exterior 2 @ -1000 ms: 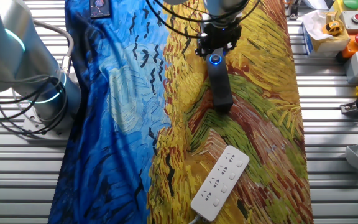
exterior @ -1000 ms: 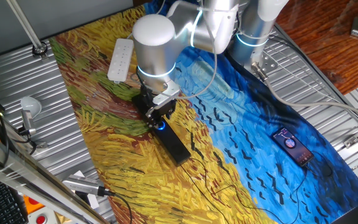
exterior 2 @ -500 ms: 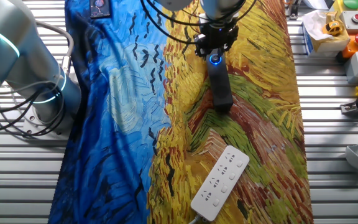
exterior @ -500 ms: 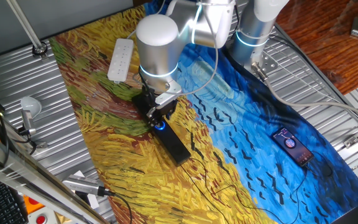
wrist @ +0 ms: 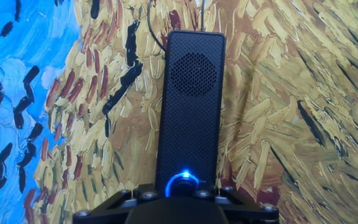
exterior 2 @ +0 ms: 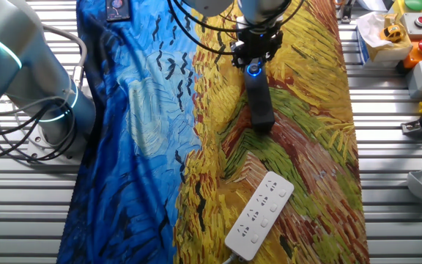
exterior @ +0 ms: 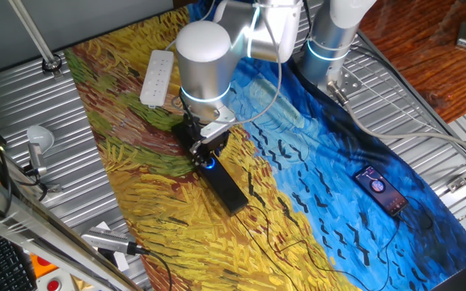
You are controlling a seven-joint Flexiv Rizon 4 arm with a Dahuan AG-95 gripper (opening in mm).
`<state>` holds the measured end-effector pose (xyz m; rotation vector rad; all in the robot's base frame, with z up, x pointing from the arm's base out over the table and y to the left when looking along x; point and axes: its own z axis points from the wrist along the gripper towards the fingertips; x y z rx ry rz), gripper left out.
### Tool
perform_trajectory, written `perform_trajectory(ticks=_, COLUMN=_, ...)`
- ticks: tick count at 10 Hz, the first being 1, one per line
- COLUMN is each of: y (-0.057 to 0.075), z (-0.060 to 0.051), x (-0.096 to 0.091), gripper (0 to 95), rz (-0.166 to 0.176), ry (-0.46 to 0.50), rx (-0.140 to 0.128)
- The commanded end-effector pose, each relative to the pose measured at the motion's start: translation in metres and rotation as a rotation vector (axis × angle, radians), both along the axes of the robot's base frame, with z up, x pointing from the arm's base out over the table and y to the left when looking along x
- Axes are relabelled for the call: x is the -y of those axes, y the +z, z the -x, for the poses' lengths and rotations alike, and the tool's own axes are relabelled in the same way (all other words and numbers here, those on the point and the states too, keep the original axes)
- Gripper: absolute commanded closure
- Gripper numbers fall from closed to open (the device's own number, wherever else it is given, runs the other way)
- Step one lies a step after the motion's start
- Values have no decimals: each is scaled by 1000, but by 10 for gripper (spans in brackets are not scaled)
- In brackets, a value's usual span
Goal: Turn the knob to increase the volume of the speaker
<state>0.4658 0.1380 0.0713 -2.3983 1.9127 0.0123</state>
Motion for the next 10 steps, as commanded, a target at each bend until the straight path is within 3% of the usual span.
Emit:
perform_trajectory(ticks=1, y=-2, z=0, x=1, gripper=570, rz=-1, ry=4, rx=5)
perform_trajectory(ticks=6, y=-4, z=-1, x=0, gripper=570, rz=-2, ry=12, rx=14)
perform_trajectory(ticks=7, y=-4, z=-1, x=0, gripper=760, rz=-2, ry=13, rx=20)
perform_trajectory(ticks=10, y=-4, z=-1, x=0, gripper=760, rz=-2, ry=11, rx=40)
